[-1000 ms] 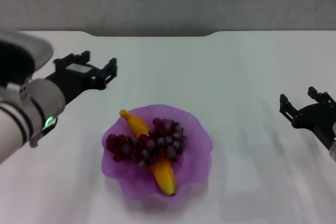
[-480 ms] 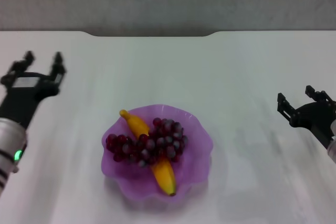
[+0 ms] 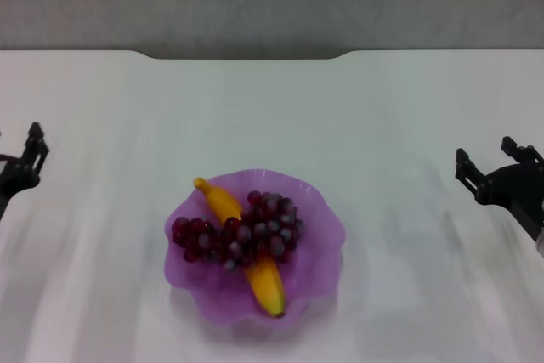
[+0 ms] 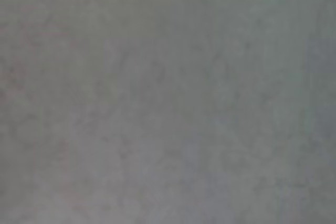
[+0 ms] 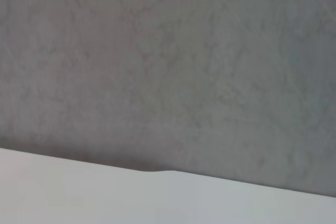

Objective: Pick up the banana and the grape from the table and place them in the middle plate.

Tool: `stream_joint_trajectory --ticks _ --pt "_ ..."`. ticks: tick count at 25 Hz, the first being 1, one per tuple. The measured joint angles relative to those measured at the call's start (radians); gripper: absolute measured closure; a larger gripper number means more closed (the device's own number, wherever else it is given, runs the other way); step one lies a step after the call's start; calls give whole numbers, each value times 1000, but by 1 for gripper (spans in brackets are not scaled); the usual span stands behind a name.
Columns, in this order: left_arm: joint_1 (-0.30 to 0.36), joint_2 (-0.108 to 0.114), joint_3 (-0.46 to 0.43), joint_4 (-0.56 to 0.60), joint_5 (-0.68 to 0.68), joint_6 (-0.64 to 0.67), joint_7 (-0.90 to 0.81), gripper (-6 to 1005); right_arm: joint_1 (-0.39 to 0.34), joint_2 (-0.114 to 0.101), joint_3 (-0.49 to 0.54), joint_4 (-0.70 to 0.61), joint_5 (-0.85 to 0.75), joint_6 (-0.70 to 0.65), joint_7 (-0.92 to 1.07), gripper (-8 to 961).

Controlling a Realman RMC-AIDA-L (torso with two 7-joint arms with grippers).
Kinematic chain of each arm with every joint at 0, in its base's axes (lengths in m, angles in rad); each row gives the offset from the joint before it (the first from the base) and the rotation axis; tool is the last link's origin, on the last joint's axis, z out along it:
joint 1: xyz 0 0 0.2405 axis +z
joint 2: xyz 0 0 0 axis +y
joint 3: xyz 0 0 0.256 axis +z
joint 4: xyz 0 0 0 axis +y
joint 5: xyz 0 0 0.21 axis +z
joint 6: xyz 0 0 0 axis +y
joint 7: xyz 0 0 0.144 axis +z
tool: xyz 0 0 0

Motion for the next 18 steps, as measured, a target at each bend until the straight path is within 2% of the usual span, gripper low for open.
stream_joint_trajectory --ticks 10,18 --pt "18 -3 -14 -28 -33 -8 -5 371 -89 2 5 -11 91 -198 -68 347" --pt "7 0 -12 -32 -46 -88 -6 474 -96 3 4 -8 98 -197 -74 352"
